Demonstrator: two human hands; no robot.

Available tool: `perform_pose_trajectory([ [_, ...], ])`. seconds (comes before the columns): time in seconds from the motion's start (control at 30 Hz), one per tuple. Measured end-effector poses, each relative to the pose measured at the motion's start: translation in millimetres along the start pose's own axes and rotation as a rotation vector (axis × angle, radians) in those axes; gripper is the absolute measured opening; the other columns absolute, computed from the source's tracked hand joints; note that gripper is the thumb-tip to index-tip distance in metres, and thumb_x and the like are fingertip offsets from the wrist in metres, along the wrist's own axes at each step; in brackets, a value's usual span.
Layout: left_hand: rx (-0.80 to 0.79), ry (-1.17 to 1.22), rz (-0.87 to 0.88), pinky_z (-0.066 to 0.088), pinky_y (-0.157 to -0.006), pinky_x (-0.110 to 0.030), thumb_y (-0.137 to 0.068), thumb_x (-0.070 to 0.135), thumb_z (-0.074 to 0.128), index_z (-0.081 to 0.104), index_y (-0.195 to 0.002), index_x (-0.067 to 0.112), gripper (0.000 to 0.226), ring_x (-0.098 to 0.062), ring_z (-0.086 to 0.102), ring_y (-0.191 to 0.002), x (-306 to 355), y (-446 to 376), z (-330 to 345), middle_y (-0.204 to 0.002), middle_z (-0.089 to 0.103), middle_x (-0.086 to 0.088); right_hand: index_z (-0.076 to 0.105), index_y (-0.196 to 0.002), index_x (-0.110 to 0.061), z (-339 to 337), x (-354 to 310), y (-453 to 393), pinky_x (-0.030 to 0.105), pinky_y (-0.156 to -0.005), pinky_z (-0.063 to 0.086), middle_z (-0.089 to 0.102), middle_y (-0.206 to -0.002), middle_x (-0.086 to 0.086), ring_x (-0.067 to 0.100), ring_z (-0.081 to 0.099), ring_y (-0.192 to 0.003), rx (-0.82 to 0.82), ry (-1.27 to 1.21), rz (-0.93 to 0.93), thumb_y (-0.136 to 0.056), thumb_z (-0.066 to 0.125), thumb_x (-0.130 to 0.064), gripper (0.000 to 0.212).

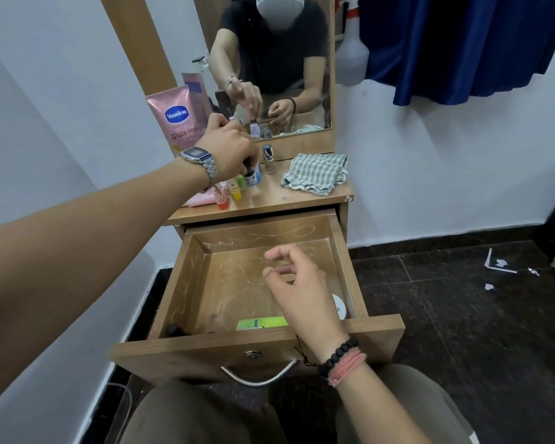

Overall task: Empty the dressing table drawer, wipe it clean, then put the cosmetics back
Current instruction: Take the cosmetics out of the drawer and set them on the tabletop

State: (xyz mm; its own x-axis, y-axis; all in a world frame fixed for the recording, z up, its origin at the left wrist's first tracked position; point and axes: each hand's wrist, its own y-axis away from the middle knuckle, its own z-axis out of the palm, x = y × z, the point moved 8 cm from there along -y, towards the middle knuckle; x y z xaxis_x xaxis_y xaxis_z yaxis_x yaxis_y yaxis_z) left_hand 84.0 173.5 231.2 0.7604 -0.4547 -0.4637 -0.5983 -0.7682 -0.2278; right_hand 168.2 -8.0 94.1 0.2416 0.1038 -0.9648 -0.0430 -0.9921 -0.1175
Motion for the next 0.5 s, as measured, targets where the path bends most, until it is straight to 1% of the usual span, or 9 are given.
perform_pose_trajectory([
  [0.1, -0.017, 0.008, -0.030, 0.021, -0.094, -0.040, -0.080, 0.024, 0.072, 0.068, -0.093, 0.029, 0.015, -0.018, 0.044, -0.111, -0.4, -4.5, 8.2, -0.108, 0.066, 0.012, 0.056, -0.100, -0.034, 1.0, 1.1, -0.5, 0.021, -0.080, 0.049, 0.060, -0.109, -0.020, -0.002, 0.056, -0.101, -0.003, -0.011, -0.003, -0.091, 0.058, -0.026, 0.012],
  [0.23, 0.008, 0.012, -0.049, 0.019, -0.093, -0.039, -0.082, 0.018, 0.070, 0.069, -0.092, 0.029, 0.015, -0.019, 0.045, -0.108, -0.2, -6.3, 13.6, -0.105, 0.068, 0.011, 0.056, -0.101, -0.034, 1.0, 1.6, -1.1, 0.017, -0.077, 0.047, 0.059, -0.111, -0.018, -0.001, 0.055, -0.102, -0.010, -0.026, -0.002, -0.091, 0.058, -0.026, 0.012],
  [0.4, 0.006, 0.058, -0.052, 0.022, -0.093, -0.040, -0.088, 0.009, 0.061, 0.068, -0.092, 0.026, 0.019, -0.020, 0.045, -0.104, 1.0, -8.6, 19.8, -0.099, 0.068, 0.009, 0.056, -0.101, -0.034, 0.2, 2.5, -1.7, 0.022, -0.082, 0.049, 0.059, -0.110, -0.019, 0.000, 0.056, -0.102, -0.006, -0.027, 0.000, -0.091, 0.058, -0.027, 0.012],
  [0.5, -0.009, 0.083, -0.043, 0.024, -0.092, -0.040, -0.090, 0.005, 0.057, 0.067, -0.094, 0.024, 0.022, -0.022, 0.045, -0.107, 1.1, -10.4, 20.3, -0.104, 0.067, 0.006, 0.056, -0.102, -0.034, 0.0, 2.7, -1.9, 0.021, -0.081, 0.049, 0.059, -0.111, -0.018, 0.000, 0.056, -0.102, -0.004, -0.025, 0.001, -0.091, 0.058, -0.027, 0.012],
])
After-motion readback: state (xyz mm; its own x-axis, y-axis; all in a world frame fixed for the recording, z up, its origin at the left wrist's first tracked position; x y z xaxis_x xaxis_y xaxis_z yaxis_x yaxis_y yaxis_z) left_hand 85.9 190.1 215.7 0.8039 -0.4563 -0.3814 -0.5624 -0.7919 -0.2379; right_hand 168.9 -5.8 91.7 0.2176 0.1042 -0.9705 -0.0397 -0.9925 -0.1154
